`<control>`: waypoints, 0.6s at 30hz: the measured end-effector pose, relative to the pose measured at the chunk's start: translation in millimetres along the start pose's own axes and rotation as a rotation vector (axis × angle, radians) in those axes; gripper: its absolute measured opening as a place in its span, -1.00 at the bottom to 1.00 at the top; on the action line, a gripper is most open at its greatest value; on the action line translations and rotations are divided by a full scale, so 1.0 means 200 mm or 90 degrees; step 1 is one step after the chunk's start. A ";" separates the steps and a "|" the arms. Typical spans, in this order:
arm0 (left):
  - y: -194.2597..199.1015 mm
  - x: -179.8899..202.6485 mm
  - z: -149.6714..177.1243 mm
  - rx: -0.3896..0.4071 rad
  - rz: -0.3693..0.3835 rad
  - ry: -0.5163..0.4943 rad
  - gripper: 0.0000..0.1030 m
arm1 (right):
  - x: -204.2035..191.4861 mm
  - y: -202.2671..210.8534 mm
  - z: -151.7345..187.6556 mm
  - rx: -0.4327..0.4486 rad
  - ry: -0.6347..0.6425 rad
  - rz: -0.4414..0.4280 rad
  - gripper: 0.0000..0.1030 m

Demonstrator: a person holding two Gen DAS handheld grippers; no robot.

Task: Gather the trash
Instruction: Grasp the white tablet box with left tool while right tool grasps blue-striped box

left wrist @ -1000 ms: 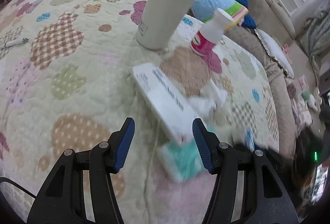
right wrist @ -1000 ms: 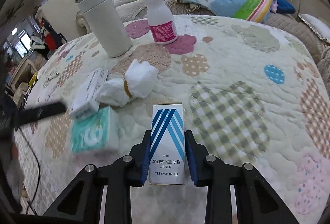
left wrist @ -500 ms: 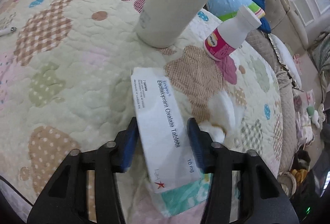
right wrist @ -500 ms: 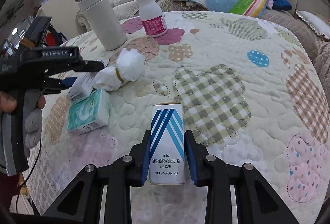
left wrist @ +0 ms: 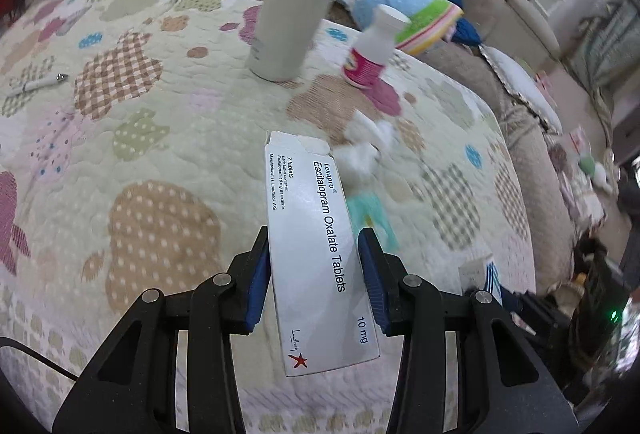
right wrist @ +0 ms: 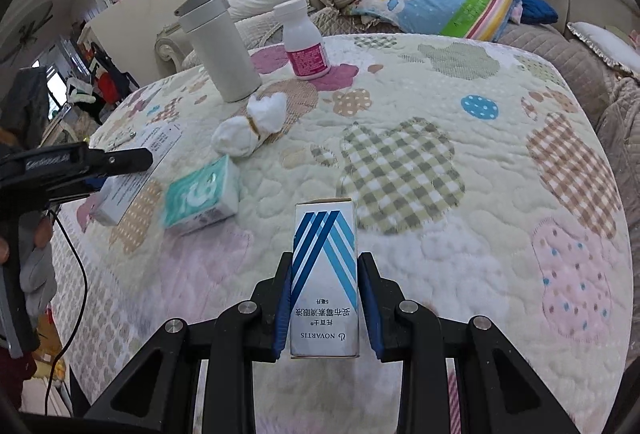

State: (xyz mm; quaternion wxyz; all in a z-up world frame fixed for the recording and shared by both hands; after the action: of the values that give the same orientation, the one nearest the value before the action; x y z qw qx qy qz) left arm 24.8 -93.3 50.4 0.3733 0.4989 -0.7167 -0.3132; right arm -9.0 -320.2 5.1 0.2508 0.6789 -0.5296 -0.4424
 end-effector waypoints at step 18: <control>0.05 0.58 0.21 0.027 0.011 -0.142 -0.22 | 0.16 0.33 0.22 0.041 -0.034 0.028 -0.42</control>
State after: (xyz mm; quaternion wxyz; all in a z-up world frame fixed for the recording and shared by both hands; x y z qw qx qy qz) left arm -40.4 -196.5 61.8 0.2831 0.4625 -0.7646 -0.3483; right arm -78.0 -365.8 27.1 0.2241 0.6630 -0.5648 -0.4372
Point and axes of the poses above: each gripper's, at about its wrist camera, not at the fingertips, and y roughly against the way its jaws point, x to its right, z to its underside, the point moved 3 cm from there along -y, roughly the way its jaws point, and after that the axes turned 12 degrees about -y, right-handed, at the moved point
